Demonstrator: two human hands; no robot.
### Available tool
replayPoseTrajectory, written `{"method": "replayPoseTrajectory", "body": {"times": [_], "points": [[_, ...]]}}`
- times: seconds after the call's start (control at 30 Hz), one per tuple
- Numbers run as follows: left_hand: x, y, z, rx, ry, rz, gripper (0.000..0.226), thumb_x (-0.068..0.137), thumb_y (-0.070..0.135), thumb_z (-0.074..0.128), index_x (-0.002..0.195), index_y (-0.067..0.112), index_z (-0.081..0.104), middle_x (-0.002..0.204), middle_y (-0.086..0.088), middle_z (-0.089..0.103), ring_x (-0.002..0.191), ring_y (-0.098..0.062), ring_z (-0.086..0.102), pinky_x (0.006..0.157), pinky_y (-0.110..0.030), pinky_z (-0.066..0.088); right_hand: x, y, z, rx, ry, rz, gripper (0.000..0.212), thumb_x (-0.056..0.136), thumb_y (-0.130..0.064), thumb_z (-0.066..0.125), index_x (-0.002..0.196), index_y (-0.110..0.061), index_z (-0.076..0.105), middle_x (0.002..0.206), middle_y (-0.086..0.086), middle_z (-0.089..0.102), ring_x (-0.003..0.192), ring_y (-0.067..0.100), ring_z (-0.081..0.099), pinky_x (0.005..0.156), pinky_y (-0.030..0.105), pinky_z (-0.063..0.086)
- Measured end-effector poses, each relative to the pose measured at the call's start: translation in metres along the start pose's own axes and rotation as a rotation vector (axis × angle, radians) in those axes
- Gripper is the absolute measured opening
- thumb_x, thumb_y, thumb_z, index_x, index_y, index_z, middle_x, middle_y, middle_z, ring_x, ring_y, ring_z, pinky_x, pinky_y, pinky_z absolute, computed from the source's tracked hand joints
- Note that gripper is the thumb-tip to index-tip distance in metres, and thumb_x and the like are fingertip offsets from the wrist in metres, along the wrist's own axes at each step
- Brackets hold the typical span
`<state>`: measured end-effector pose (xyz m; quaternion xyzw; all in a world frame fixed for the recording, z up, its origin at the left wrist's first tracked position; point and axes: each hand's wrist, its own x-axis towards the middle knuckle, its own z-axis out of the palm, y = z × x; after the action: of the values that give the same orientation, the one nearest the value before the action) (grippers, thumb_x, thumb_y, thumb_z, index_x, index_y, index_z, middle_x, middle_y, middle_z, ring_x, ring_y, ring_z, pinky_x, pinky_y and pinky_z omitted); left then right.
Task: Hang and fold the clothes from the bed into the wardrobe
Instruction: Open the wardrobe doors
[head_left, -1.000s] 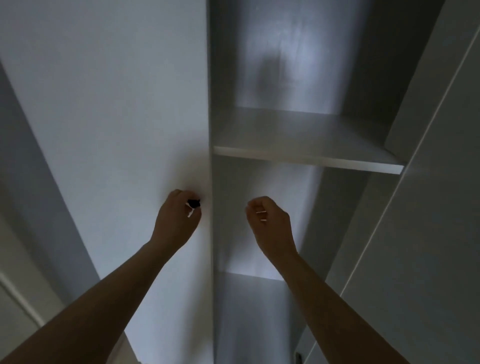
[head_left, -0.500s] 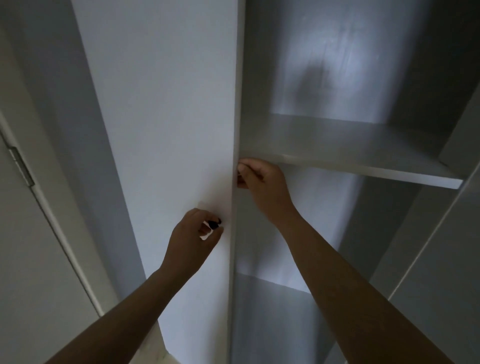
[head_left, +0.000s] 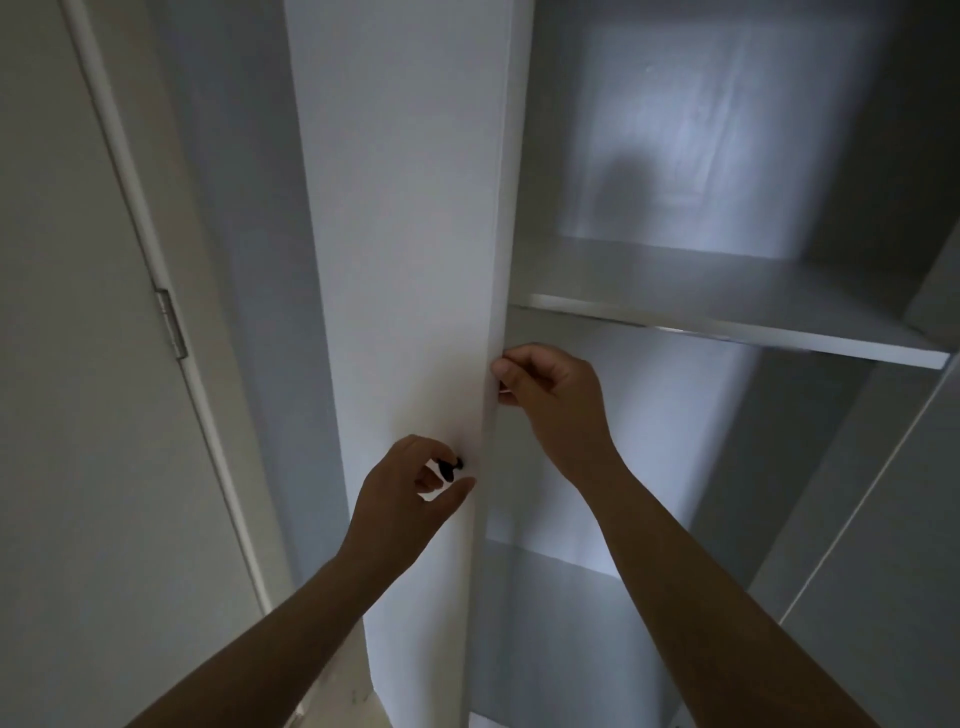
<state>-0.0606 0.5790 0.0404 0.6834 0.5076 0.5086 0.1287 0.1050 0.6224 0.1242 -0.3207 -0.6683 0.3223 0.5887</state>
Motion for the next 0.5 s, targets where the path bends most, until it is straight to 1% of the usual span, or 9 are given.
{"method": "replayPoseTrajectory", "body": {"times": [0.13, 0.17, 0.23, 0.33, 0.43, 0.5], "points": [[-0.024, -0.010, -0.043, 0.024, -0.003, -0.012, 0.023, 0.076, 0.033, 0.077, 0.090, 0.028, 0.060, 0.092, 0.016, 0.061, 0.072, -0.009, 0.063, 0.072, -0.025, 0.055, -0.018, -0.019, 0.040, 0.009, -0.047, -0.021, 0.006, 0.089, -0.010, 0.065, 0.085, -0.013, 0.068, 0.081, 0.003, 0.070, 0.077, 0.018, 0.069, 0.069, 0.026, 0.058], [-0.032, -0.014, -0.058, 0.027, -0.005, -0.015, 0.024, 0.076, 0.033, 0.077, 0.092, 0.027, 0.061, 0.093, 0.016, 0.061, 0.072, -0.009, 0.064, 0.072, -0.026, 0.056, -0.024, -0.025, 0.055, 0.007, -0.062, -0.027, 0.005, 0.089, -0.011, 0.065, 0.086, -0.013, 0.067, 0.080, 0.002, 0.069, 0.077, 0.016, 0.069, 0.067, 0.026, 0.058], [-0.044, -0.022, -0.082, 0.026, -0.007, -0.022, 0.025, 0.077, 0.031, 0.077, 0.096, 0.027, 0.061, 0.095, 0.017, 0.062, 0.075, -0.008, 0.065, 0.074, -0.026, 0.057, -0.032, -0.034, 0.079, 0.003, -0.093, -0.044, 0.005, 0.089, -0.012, 0.065, 0.086, -0.014, 0.066, 0.077, -0.007, 0.068, 0.074, 0.012, 0.069, 0.065, 0.023, 0.057], [-0.059, -0.032, -0.117, 0.016, 0.020, -0.053, 0.031, 0.077, 0.029, 0.076, 0.106, 0.026, 0.064, 0.102, 0.015, 0.063, 0.085, -0.004, 0.065, 0.077, -0.025, 0.057, -0.038, -0.042, 0.112, -0.038, -0.134, -0.090, 0.009, 0.090, -0.016, 0.065, 0.084, -0.022, 0.063, 0.075, -0.013, 0.067, 0.072, 0.008, 0.068, 0.063, 0.020, 0.056], [-0.076, -0.045, -0.152, 0.059, 0.067, -0.088, 0.043, 0.077, 0.031, 0.075, 0.118, 0.025, 0.061, 0.110, 0.012, 0.061, 0.094, -0.004, 0.063, 0.078, -0.019, 0.055, -0.042, -0.049, 0.142, -0.070, -0.149, -0.128, 0.008, 0.090, -0.023, 0.065, 0.083, -0.026, 0.061, 0.079, -0.006, 0.067, 0.073, 0.012, 0.068, 0.064, 0.024, 0.058], [-0.087, -0.051, -0.172, 0.080, 0.111, -0.126, 0.043, 0.078, 0.030, 0.074, 0.118, 0.024, 0.061, 0.111, 0.011, 0.061, 0.095, -0.006, 0.063, 0.079, -0.017, 0.053, -0.043, -0.051, 0.161, -0.073, -0.158, -0.133, 0.008, 0.089, -0.027, 0.065, 0.082, -0.026, 0.060, 0.078, -0.005, 0.067, 0.073, 0.013, 0.068, 0.065, 0.028, 0.060]]}}
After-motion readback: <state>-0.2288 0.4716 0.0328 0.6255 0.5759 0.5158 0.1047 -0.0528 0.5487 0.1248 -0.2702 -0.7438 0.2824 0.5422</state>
